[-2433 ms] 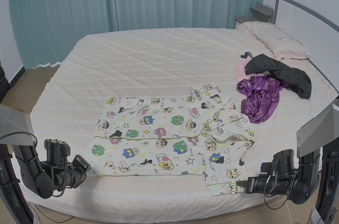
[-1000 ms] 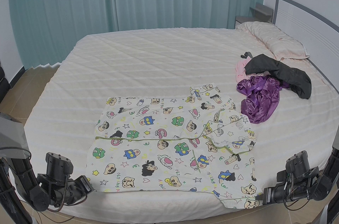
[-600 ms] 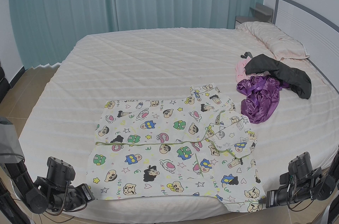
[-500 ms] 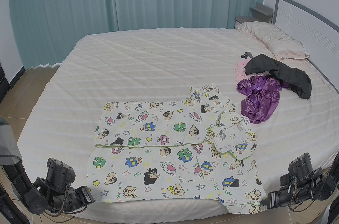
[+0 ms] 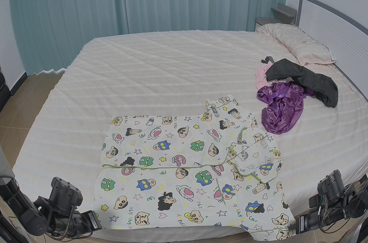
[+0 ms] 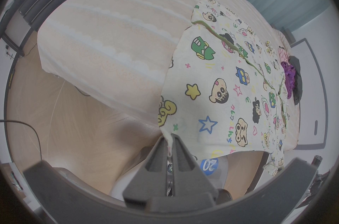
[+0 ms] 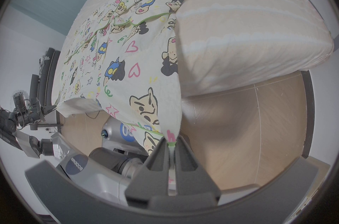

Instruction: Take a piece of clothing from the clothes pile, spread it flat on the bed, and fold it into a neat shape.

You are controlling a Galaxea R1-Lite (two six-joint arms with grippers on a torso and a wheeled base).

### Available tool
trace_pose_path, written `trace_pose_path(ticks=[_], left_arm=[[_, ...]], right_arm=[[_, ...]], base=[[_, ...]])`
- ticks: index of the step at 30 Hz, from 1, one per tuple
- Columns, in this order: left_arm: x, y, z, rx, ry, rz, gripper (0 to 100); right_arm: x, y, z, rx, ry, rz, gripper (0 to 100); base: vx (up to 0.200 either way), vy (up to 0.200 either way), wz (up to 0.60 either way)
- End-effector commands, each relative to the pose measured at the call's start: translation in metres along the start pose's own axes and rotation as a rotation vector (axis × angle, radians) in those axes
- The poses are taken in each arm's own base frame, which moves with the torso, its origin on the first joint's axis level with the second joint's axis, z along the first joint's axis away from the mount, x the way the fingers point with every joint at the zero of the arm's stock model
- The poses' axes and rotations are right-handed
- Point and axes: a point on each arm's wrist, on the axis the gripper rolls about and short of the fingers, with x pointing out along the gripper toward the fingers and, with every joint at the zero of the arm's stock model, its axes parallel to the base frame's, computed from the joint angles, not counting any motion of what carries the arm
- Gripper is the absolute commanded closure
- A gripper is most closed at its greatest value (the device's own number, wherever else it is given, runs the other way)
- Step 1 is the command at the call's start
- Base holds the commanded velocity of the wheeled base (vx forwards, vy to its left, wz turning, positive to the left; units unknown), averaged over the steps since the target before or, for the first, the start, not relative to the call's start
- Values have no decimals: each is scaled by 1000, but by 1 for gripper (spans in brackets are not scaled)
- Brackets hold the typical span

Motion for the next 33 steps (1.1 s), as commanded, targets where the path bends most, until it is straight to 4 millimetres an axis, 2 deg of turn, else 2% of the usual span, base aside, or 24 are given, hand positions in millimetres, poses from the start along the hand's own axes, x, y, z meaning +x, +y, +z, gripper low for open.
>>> trace_pose_path(ticks=[1, 7, 10, 16, 23, 28, 30, 31, 33], left_arm=[[-5, 2, -6, 21, 10, -1, 100], [-5, -4, 0, 15, -19, -26, 100], [-5, -11, 8, 3, -53, -47, 100], [-6, -29, 37, -50, -148, -112, 100], [-8, -44, 72, -116, -235, -180, 100], [6, -49, 94, -155, -234, -187, 100], [7, -50, 96, -156, -235, -186, 100], [18, -57, 105, -177, -224, -193, 100], [31, -64, 115, -226, -218, -195, 100]], right_arm=[[-9, -2, -7, -14, -12, 12, 100], [-11, 0, -4, -14, -48, 24, 100], [-16, 3, 4, -6, -104, 45, 100], [-31, 8, 37, 34, -271, 90, 100], [-29, 9, 69, 87, -320, 102, 100], [-22, 12, 96, 142, -338, 104, 100], [-22, 12, 98, 145, -341, 106, 100], [-18, 15, 111, 167, -351, 113, 100], [-11, 17, 124, 197, -352, 113, 100]], base=[[0, 0, 0], [0, 0, 0], [0, 0, 0], [0, 0, 0], [0, 0, 0], [0, 0, 0], [0, 0, 0], [0, 0, 0], [0, 0, 0]])
